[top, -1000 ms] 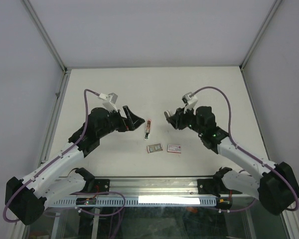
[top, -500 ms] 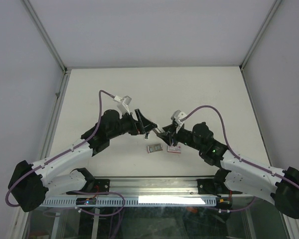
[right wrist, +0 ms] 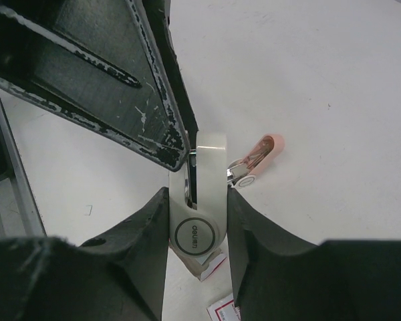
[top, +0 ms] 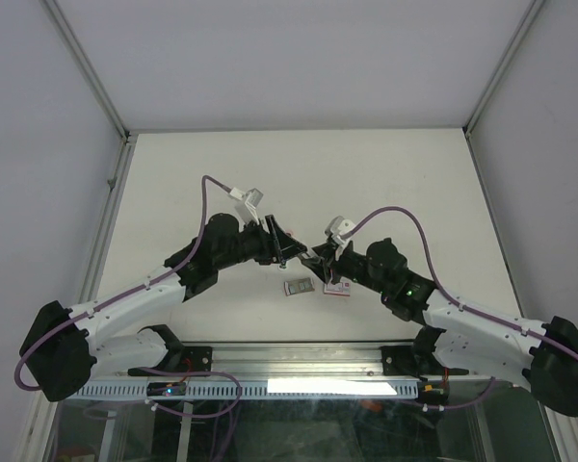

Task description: Load the staples into the stapler

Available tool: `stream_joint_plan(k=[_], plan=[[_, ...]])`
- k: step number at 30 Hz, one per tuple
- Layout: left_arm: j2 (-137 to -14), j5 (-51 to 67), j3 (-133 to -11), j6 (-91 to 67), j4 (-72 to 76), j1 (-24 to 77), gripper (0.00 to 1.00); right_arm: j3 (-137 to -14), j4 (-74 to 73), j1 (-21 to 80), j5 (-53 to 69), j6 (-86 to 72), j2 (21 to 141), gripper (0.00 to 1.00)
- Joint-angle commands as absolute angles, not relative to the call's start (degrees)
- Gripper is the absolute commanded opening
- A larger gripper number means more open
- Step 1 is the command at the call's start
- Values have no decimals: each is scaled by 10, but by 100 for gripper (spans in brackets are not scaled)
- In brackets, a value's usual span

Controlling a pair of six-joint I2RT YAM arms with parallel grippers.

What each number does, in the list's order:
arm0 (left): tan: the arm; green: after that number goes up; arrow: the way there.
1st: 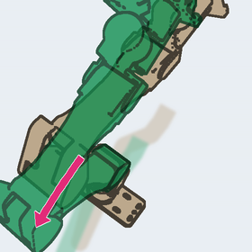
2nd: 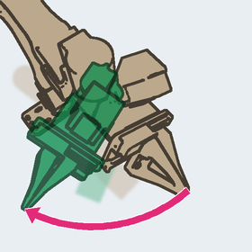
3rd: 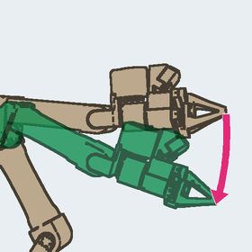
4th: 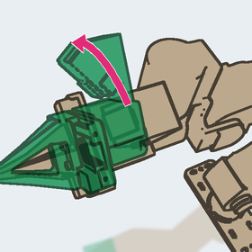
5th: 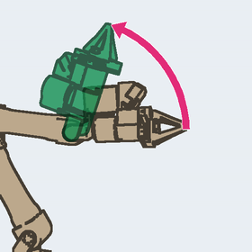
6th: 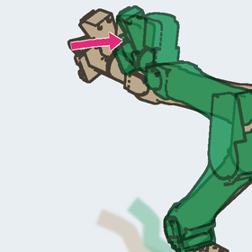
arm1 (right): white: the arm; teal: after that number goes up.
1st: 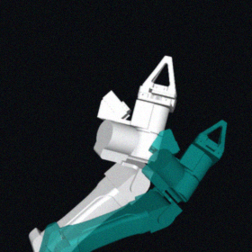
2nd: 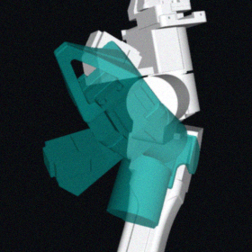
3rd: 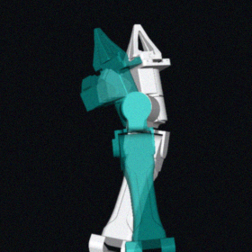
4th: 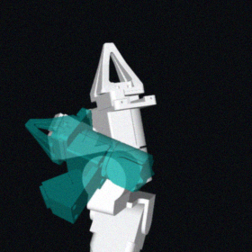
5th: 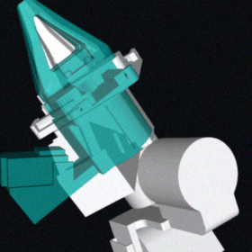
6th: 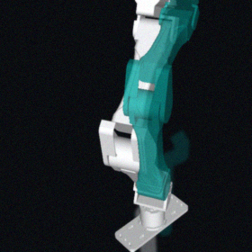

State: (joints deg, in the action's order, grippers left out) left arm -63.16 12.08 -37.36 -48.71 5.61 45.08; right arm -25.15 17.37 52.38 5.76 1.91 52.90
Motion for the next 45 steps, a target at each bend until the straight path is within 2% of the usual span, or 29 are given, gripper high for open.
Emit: stream_joint_plan(k=[1,6,11,15,20,31,37,40,42,43,45], plan=[[-631,122,-382,-491,87,456,51,-275,224,532,47,33,528,7],[-637,127,-384,-491,87,457,36,-276,218,535,39,38,527,7],[-635,131,-378,-494,87,457,30,-276,217,535,29,38,527,7],[-638,138,-377,-495,88,457,30,-276,215,536,28,39,530,7],[-651,151,-381,-496,93,457,35,-279,213,537,32,39,535,7],[-658,163,-377,-498,101,457,41,-277,213,537,24,40,535,6],[-657,169,-371,-501,103,457,32,-277,213,537,16,40,538,6],[-657,170,-369,-500,104,457,25,-277,213,537,11,37,541,6],[-656,168,-369,-497,106,457,15,-278,210,537,6,33,541,11],[-654,164,-368,-494,105,457,9,-279,207,537,4,29,541,18],[-649,151,-367,-484,107,457,0,-279,200,537,3,21,538,38]])
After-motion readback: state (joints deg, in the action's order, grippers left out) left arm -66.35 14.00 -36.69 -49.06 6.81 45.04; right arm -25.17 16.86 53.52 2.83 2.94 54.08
